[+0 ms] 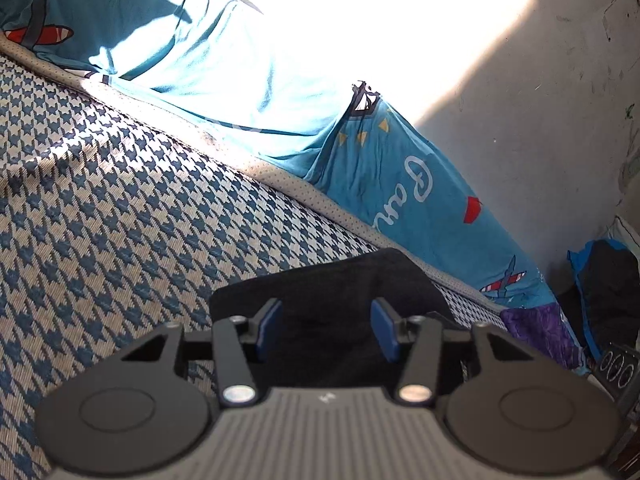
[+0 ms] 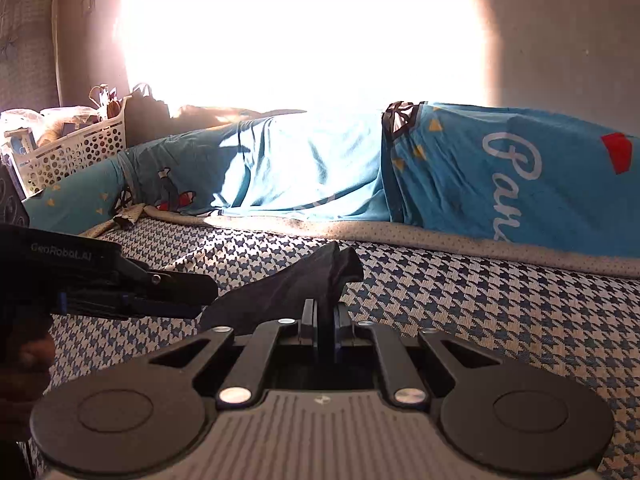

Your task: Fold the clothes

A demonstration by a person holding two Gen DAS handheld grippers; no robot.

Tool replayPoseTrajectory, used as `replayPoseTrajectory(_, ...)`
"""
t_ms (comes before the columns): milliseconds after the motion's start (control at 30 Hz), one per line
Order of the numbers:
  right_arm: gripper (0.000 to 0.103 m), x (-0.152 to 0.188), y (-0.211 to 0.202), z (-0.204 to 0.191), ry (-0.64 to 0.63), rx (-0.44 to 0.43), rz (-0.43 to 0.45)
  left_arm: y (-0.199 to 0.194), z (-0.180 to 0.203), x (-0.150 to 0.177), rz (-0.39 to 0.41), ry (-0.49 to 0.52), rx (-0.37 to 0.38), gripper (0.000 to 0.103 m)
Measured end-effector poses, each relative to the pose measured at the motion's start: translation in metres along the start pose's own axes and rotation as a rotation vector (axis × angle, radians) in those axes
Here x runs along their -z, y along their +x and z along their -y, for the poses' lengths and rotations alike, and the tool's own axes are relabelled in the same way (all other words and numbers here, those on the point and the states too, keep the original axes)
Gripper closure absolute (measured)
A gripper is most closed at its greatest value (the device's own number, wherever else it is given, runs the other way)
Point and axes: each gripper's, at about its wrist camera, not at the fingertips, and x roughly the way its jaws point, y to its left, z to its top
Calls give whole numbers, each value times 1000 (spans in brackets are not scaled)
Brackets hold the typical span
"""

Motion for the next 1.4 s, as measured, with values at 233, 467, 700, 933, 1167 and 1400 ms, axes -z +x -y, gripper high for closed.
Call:
replayPoseTrajectory(233, 84, 16, 16, 47, 180, 127, -177, 15, 9, 10, -52, 57, -28, 56)
replayPoseTrajectory(467, 75, 17, -10, 55, 185, 111, -170, 23, 23, 25, -99, 162, -62, 55)
replayPoseTrajectory(700, 71, 40, -42, 50, 219, 154, -207, 11, 35, 51, -131, 236, -61, 52)
replayPoseTrajectory(933, 71, 56, -66, 26, 229, 127, -184, -3, 38, 74, -148, 254, -83, 50)
replayPoseTrajectory(1167, 70, 65, -54, -5, 154, 64, -209, -19, 30, 93, -144, 214, -122, 50)
replayPoseTrajectory(1400, 66, 77, -51, -29, 63, 66, -248, -26, 27, 115, -185, 204, -146, 47)
